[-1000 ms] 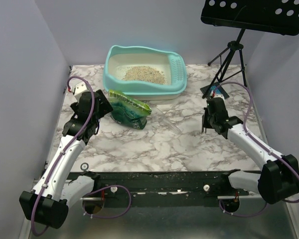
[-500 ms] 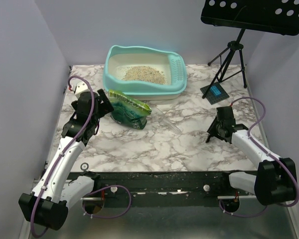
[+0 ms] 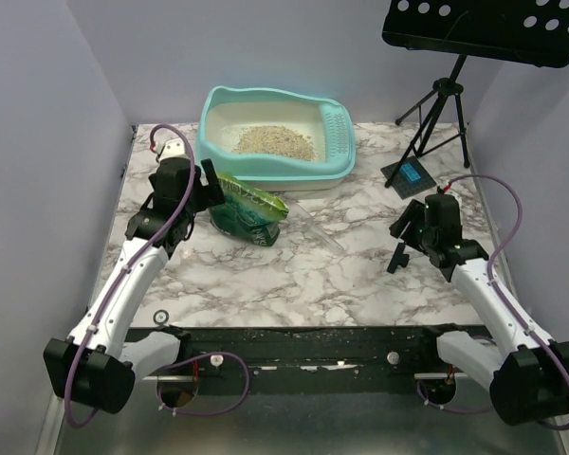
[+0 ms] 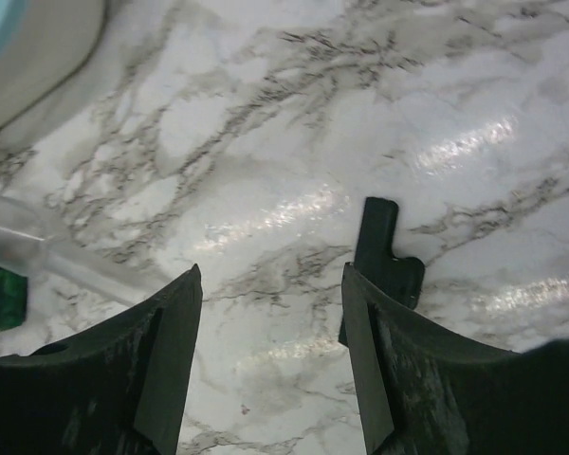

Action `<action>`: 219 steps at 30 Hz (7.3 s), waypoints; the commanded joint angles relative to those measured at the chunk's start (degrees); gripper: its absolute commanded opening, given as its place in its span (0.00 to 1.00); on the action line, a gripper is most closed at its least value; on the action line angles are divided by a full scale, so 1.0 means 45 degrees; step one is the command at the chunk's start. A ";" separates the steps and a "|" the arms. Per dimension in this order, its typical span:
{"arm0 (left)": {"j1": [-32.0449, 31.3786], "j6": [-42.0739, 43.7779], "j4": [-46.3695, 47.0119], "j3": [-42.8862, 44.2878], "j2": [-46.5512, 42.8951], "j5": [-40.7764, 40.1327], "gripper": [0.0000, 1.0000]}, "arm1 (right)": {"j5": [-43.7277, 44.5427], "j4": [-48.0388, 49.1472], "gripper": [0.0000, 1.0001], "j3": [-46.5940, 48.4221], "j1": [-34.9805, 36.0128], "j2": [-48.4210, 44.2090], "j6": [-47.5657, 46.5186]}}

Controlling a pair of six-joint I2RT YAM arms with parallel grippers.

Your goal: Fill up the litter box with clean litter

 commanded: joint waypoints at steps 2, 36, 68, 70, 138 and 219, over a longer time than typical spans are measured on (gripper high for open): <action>0.0043 0.1590 0.0847 0.0711 0.0756 0.1535 0.99 | -0.1366 0.0382 0.68 0.1178 0.1011 -0.0232 -0.1003; 0.0648 0.5420 0.4678 0.0809 0.4782 0.6302 0.69 | -0.2225 0.1105 0.68 0.0808 0.3319 -0.0056 -0.1765; 0.0062 0.1964 0.5026 -0.4209 -0.2620 0.8488 0.00 | -0.7633 0.1045 0.68 0.4516 0.4959 0.2263 -0.4029; 0.0062 0.1886 0.5787 -0.4443 -0.2873 0.8821 0.00 | -0.7986 0.1182 0.68 0.5200 0.5037 0.2851 -0.4264; 0.0062 0.1495 0.6885 -0.5988 -0.7211 0.5424 0.78 | -1.7636 0.0011 0.72 1.4793 0.5896 1.4495 -0.5436; -0.6559 1.2296 -0.3175 0.0693 -0.1683 0.4700 0.86 | -0.8905 0.0577 0.00 0.6707 0.9549 0.4417 -1.1589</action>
